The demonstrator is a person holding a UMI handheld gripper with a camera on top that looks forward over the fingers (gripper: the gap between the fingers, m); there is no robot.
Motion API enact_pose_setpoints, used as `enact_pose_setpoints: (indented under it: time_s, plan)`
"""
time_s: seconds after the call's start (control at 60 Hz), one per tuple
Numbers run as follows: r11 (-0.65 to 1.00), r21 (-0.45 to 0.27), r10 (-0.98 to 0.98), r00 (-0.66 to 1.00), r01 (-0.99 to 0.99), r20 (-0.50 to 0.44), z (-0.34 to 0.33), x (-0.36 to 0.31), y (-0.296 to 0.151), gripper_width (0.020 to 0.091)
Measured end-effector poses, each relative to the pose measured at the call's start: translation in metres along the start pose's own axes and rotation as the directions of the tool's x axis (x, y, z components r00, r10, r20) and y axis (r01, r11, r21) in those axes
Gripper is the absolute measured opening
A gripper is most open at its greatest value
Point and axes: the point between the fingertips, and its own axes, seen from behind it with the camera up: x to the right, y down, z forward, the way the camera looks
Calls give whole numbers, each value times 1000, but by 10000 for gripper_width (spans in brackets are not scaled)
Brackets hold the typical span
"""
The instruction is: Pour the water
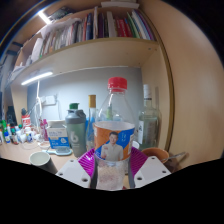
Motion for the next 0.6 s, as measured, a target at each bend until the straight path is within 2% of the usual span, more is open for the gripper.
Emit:
enact_pose_setpoints:
  time_s: [0.217,0.233,0.267,0.367,0.517,0.6]
  plan:
    - [997,16,-71,996,70,58,11,-9,19,444]
    - [997,12,-79,995,78,56,12,-9,23,469]
    - [995,51,-91,994,88,58,11,-11,18,447]
    - [990,77,-122,991,117,57,8,-13,17,467]
    - [992,67,-112,992,109,56,9,-13,19,474]
    - [992,56,-114,992,111,50,9,-12,19,522]
